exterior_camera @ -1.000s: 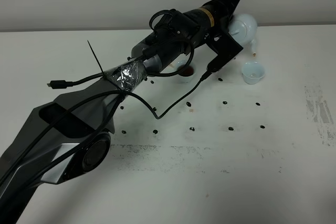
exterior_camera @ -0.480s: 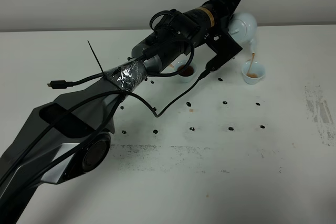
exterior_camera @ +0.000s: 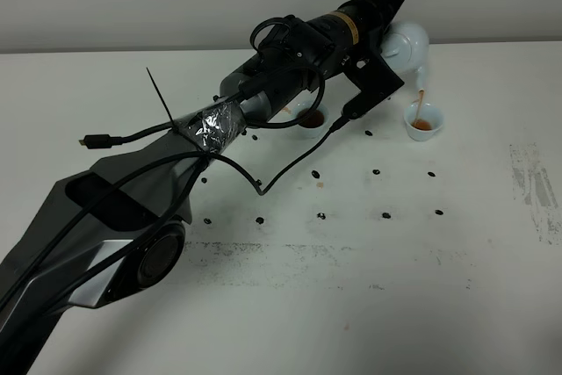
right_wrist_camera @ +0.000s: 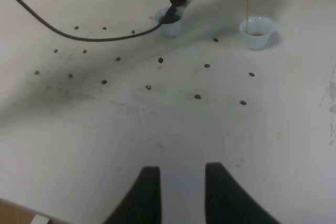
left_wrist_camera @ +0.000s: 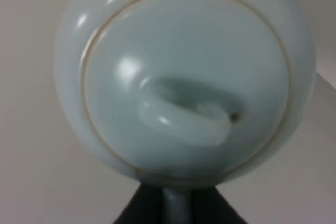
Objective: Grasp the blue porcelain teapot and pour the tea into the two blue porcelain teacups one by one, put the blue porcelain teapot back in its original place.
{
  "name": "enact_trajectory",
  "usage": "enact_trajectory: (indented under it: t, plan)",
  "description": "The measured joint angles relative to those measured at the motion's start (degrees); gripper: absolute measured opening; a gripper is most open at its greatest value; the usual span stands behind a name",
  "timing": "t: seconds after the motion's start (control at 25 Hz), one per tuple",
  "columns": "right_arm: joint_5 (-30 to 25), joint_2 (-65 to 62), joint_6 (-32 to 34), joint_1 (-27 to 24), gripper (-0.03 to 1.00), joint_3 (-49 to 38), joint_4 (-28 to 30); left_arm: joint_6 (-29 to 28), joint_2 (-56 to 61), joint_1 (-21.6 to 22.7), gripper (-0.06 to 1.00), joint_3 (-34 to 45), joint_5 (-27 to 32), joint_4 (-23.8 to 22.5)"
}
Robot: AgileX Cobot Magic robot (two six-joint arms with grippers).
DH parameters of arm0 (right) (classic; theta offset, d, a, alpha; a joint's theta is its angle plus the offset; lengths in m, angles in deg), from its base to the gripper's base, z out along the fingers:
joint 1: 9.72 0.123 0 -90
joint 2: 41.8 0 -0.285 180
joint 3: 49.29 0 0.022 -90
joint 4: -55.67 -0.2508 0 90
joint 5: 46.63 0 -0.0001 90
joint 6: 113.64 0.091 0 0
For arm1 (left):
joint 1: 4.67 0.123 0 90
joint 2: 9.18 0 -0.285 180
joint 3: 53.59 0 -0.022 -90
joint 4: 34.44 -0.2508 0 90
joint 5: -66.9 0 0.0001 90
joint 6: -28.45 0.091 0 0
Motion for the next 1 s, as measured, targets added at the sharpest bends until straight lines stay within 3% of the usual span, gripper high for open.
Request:
enact_trajectory:
  t: [1.0]
  plan:
    - [0.0,0.0,0.0,0.0,0.24,0.0,0.0,0.58,0.0,0.0,0.09,0.0,-1.66,-1.24]
